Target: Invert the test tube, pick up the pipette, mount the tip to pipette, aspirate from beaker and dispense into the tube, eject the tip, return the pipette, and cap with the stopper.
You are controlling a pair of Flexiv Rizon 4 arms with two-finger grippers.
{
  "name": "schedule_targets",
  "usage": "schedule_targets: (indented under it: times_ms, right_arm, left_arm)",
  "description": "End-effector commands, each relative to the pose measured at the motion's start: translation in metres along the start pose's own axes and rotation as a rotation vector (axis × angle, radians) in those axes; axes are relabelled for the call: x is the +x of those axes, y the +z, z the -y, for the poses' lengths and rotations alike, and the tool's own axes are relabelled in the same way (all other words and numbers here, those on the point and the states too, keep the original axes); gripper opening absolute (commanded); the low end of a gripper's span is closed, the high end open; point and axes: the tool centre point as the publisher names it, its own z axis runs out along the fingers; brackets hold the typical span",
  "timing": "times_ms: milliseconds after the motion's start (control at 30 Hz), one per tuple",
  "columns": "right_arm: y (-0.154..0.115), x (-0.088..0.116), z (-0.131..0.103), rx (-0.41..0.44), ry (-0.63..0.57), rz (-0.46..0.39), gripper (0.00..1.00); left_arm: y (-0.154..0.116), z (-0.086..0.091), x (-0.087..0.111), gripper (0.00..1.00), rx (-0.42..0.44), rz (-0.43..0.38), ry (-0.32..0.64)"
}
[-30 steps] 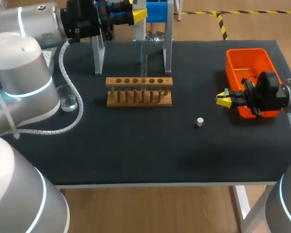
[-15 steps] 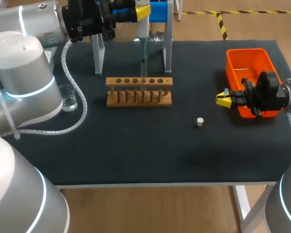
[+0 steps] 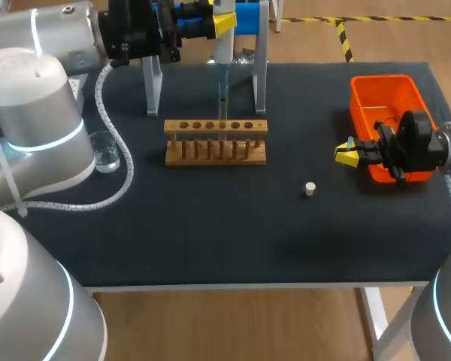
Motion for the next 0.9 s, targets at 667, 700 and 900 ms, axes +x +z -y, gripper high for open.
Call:
schedule_targets:
  times_ms: [667, 700, 900]
  right_arm:
    - [-0.0002, 0.0006, -0.0002, 0.001, 0.0, 0.001, 0.0]
    - [-0.0002, 0.0006, -0.0002, 0.001, 0.0, 0.001, 0.0]
    - [-0.0002, 0.0006, -0.0002, 0.001, 0.0, 0.001, 0.0]
  left_arm:
    - [-0.0019, 0.0021, -0.0004, 0.0, -0.028, -0.007, 0.012]
    - [-0.0019, 0.0021, -0.0004, 0.0, -0.028, -0.007, 0.012]
    - [-0.0019, 0.0021, -0.0004, 0.0, -0.028, -0.007, 0.012]
